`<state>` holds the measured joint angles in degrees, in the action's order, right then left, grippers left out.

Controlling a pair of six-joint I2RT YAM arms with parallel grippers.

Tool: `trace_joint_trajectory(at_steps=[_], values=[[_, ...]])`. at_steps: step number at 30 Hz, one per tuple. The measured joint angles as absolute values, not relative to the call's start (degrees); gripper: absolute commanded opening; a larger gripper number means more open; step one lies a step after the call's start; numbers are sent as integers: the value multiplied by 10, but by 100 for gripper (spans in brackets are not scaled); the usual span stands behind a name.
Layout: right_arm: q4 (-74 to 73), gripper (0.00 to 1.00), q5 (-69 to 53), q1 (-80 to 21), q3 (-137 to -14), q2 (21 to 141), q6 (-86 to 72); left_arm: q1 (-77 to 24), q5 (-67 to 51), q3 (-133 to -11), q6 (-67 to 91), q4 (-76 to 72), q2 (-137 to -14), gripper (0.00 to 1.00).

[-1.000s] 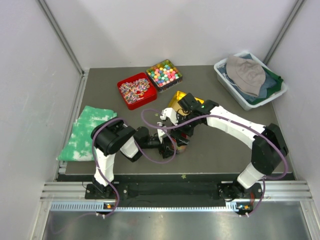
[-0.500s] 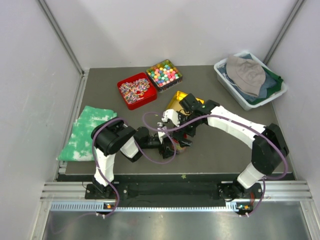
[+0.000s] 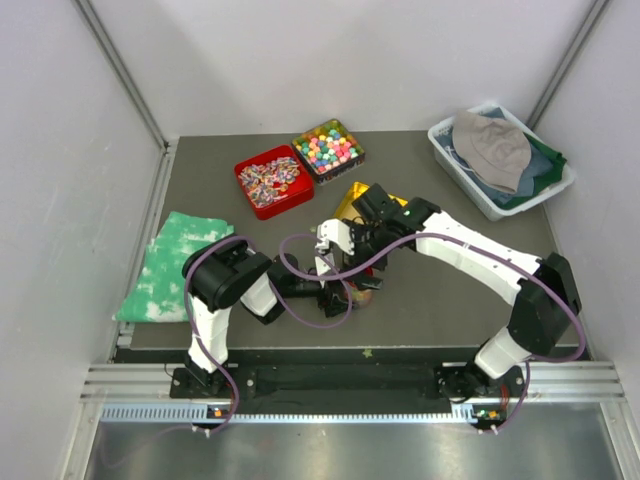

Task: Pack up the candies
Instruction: Screw the bottle lid onto the packing bottle.

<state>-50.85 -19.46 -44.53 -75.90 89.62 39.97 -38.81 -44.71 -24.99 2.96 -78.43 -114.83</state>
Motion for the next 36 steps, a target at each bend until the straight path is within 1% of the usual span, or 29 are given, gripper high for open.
trace_joint_trajectory(at_steps=[5, 8, 9, 11, 12, 14, 15, 17, 18, 20, 27, 29, 36], values=[[-508, 99, -187, -465, -759, 896, 401, -388, -448, -250, 28, -785, -1149, 82], [-507, 94, -178, -474, -759, 896, 401, -388, -448, -250, 28, -785, -1149, 82], [-506, 90, -175, -476, -759, 896, 401, -388, -448, -250, 28, -785, -1149, 82], [-506, 85, -170, -479, -759, 896, 401, -388, -448, -250, 28, -785, -1149, 82], [-506, 79, -168, -480, -759, 896, 401, -388, -448, -250, 28, -785, -1149, 82], [-506, 72, -163, -483, -759, 896, 402, -388, -448, -250, 28, -785, -1149, 82], [-506, 66, -161, -484, -759, 896, 402, -388, -448, -250, 28, -785, -1149, 82], [-505, 63, -156, -486, -759, 896, 402, -388, -448, -250, 29, -785, -1149, 82], [-506, 58, -156, -487, -759, 896, 400, -388, -448, -250, 29, -785, -1149, 81], [-506, 54, -154, -489, -759, 896, 401, -388, -448, -250, 29, -785, -1149, 82], [-507, 50, -150, -490, -758, 894, 399, -388, -449, -250, 28, -785, -1149, 81], [-507, 48, -151, -490, -758, 894, 399, -388, -450, -250, 28, -785, -1149, 82], [-507, 46, -155, -490, -758, 893, 392, -388, -454, -250, 28, -785, -1149, 82]])
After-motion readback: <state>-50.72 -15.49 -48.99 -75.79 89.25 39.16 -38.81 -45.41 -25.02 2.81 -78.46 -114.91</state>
